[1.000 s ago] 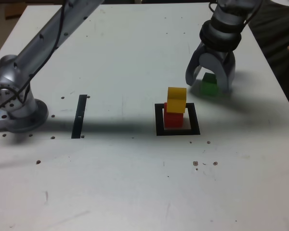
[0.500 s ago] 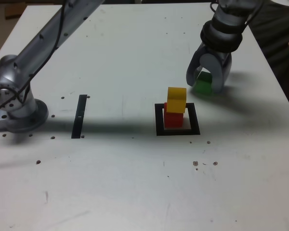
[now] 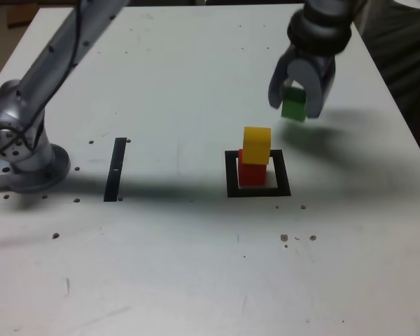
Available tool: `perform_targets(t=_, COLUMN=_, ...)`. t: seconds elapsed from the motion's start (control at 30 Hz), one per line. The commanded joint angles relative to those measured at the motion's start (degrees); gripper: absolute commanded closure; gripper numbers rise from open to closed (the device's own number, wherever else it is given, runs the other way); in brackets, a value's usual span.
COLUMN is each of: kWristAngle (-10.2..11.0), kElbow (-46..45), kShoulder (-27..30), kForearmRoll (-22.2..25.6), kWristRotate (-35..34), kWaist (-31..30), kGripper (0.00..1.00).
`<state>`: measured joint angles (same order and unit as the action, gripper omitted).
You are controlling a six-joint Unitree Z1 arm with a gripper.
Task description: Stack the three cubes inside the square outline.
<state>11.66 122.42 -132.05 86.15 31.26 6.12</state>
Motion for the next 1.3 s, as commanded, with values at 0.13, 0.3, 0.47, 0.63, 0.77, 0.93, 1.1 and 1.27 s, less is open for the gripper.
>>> perform_targets(t=0.13, kWristAngle=-1.2, kElbow=-2.6, kShoulder=6.2, kForearmRoll=2.4, kWristRotate=-3.9, kWaist=-0.6, kGripper=0.68)
perform_targets(t=0.3, kWristAngle=-2.8, kElbow=-5.7, kShoulder=10.4, kForearmRoll=3.7, kWristRotate=-10.1, kWaist=-1.5, kGripper=0.68)
perform_targets(t=0.47, kWristAngle=-5.5, kElbow=-9.2, kShoulder=13.3, kForearmRoll=3.9, kWristRotate=-16.8, kWaist=-3.1, kGripper=0.68)
perform_targets(t=0.63, kWristAngle=-7.7, kElbow=-12.0, kShoulder=14.8, kForearmRoll=3.9, kWristRotate=-22.1, kWaist=-5.0, kGripper=0.68)
perform_targets(t=0.77, kWristAngle=-7.8, kElbow=-13.4, kShoulder=15.9, kForearmRoll=3.8, kWristRotate=-24.7, kWaist=-5.9, kGripper=0.68)
perform_targets(t=0.93, kWristAngle=-8.5, kElbow=-14.4, kShoulder=16.5, kForearmRoll=3.8, kWristRotate=-25.6, kWaist=-6.5, kGripper=0.68)
perform_targets(t=1.1, kWristAngle=-9.4, kElbow=-14.8, kShoulder=16.8, kForearmRoll=3.8, kWristRotate=-26.1, kWaist=-7.4, kGripper=0.68)
perform_targets(t=1.27, kWristAngle=-10.1, kElbow=-14.8, kShoulder=16.6, kForearmRoll=3.8, kWristRotate=-26.4, kWaist=-8.2, kGripper=0.68)
